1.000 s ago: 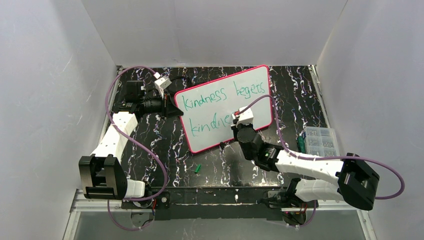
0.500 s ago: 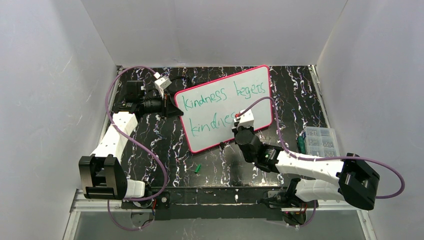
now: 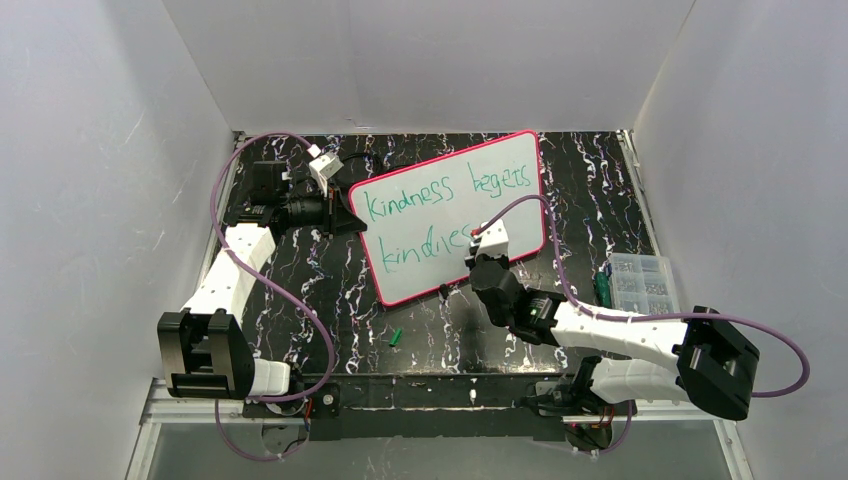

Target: Write a sentence on the whiteboard

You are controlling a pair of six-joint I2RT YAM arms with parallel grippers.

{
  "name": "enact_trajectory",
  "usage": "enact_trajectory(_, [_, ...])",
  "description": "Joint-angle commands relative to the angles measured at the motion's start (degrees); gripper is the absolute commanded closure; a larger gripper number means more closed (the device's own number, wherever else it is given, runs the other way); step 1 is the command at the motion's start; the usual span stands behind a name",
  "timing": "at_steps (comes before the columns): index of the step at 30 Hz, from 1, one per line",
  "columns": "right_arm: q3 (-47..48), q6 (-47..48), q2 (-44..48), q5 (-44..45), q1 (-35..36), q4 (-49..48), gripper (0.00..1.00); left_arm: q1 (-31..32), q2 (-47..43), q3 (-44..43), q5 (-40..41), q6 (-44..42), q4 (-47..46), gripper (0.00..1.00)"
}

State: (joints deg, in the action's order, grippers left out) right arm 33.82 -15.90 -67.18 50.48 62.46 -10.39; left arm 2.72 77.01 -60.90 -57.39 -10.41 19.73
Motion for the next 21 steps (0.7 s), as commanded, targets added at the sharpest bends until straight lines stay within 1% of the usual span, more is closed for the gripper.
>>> enact_trajectory(1, [-0.43,-0.67,1.02,-0.89,0.71,-2.05,0.99,-0.21,-2.77,-0.81,1.76,-3.30,-1.80,1.00])
enact_trajectory(8, [-0.27,1.78,4.51,-0.86,0.91,-3.09,0.99,-0.23,-2.75,-0.92,1.75,-3.30,-1.80,1.00])
enact_trajectory(11, [0.02,3.10,5.59,1.61,0.91,-3.40,0.99,-0.24,-2.82,-0.97,1.75,-3.32,-1.80,1.00])
enact_trajectory(15, [1.15,6.43,4.76,5.56,0.85,-4.90,0.99,-0.22,-2.79,-0.84,1.75,-3.30,-1.80,1.00])
enact_trajectory(21, [1.71,10.21,3.96,4.09,-1.26,-9.49,0.99,-0.25,-2.74,-0.81,1.77,-3.30,-1.80,1.00])
